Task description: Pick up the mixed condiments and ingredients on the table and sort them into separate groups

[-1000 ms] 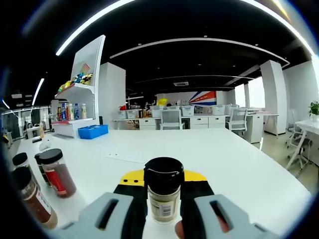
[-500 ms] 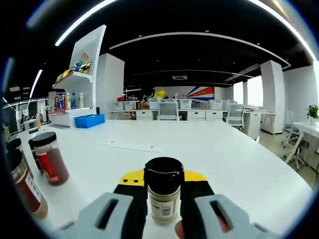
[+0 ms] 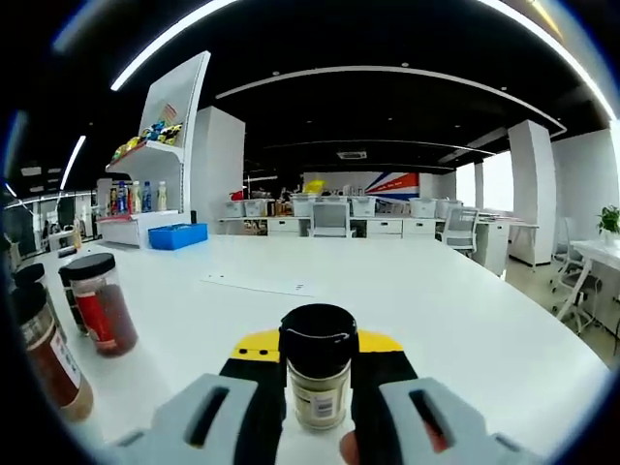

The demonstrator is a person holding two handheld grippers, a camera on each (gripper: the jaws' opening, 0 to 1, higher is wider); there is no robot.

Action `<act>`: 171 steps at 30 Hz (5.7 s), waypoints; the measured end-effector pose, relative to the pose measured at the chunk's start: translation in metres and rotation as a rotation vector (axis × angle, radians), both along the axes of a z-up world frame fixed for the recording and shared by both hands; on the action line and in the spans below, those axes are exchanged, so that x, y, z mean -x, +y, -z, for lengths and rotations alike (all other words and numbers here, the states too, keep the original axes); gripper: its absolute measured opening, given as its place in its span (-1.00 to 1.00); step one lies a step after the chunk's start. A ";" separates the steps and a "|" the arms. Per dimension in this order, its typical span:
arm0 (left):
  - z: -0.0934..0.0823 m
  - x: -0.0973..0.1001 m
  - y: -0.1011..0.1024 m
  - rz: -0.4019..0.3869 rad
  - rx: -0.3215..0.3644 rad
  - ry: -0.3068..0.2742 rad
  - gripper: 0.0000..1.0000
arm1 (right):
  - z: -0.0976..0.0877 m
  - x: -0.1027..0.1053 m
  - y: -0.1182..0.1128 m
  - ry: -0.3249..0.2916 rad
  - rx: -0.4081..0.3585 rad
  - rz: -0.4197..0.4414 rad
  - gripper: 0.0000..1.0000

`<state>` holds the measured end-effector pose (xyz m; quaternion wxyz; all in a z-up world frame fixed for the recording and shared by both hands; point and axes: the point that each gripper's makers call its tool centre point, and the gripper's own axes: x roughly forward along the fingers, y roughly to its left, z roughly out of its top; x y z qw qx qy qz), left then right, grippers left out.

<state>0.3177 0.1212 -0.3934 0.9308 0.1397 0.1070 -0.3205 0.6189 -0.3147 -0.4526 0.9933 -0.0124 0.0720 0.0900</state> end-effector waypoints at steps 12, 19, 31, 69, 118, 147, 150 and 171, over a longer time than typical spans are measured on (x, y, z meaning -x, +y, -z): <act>0.001 0.002 0.000 -0.001 0.000 0.001 0.81 | 0.001 -0.001 0.000 0.003 -0.030 0.005 -0.51; 0.004 0.001 0.002 -0.006 0.003 0.007 0.81 | -0.001 0.000 0.003 0.008 -0.068 -0.016 -0.33; 0.005 0.000 0.003 -0.009 0.006 0.012 0.81 | -0.028 0.009 0.013 -0.105 -0.082 -0.044 0.32; 0.000 -0.023 -0.010 0.018 0.082 -0.002 0.85 | -0.092 0.225 0.086 -0.134 -0.081 -0.243 0.94; 0.011 -0.113 -0.040 -0.159 0.317 -0.171 0.39 | -0.053 0.238 0.077 -0.049 -0.163 -0.253 0.85; 0.029 -0.116 -0.036 -0.170 0.286 -0.133 0.08 | -0.047 0.235 0.077 -0.023 -0.159 -0.246 0.73; 0.026 -0.114 -0.035 -0.166 0.281 -0.122 0.08 | -0.047 0.235 0.076 -0.023 -0.161 -0.242 0.72; -0.052 -0.119 -0.001 -0.171 0.281 -0.208 0.06 | -0.046 0.235 0.079 -0.017 -0.145 -0.245 0.71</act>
